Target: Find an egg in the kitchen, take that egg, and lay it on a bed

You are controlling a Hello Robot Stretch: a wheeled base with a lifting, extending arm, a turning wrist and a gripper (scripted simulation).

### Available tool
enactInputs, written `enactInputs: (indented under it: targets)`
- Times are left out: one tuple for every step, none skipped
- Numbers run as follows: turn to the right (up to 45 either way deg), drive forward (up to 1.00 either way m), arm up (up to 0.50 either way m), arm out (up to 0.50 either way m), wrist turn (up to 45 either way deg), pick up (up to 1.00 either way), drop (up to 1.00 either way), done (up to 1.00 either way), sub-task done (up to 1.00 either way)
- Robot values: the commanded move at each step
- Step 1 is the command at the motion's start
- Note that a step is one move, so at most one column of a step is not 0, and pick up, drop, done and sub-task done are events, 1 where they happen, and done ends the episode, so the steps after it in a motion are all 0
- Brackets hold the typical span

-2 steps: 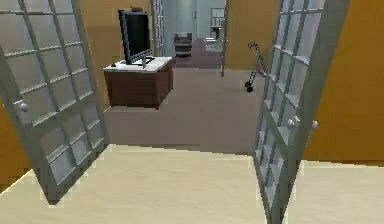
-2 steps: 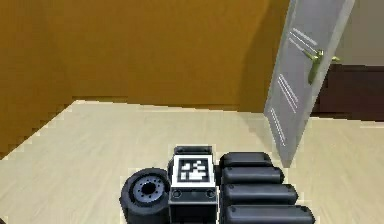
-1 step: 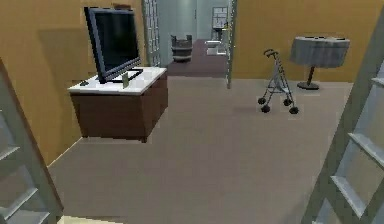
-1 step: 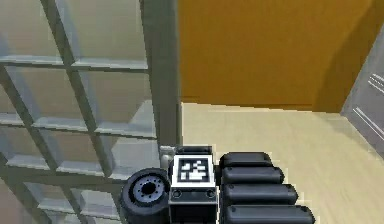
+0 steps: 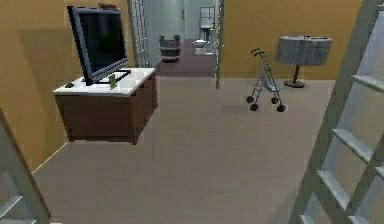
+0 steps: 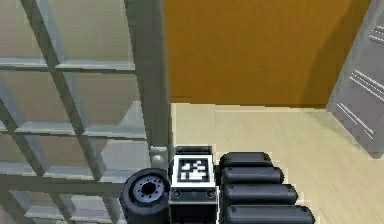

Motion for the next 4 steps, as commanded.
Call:
enactInputs:
  targets:
    - [0.0, 1.0, 0.0, 0.0, 0.0, 0.0, 0.0, 0.0, 0.0]
    - [0.0, 1.0, 0.0, 0.0, 0.0, 0.0, 0.0, 0.0, 0.0]
    - [0.0, 1.0, 0.0, 0.0, 0.0, 0.0, 0.0, 0.0, 0.0]
    - [0.0, 1.0, 0.0, 0.0, 0.0, 0.0, 0.0, 0.0, 0.0]
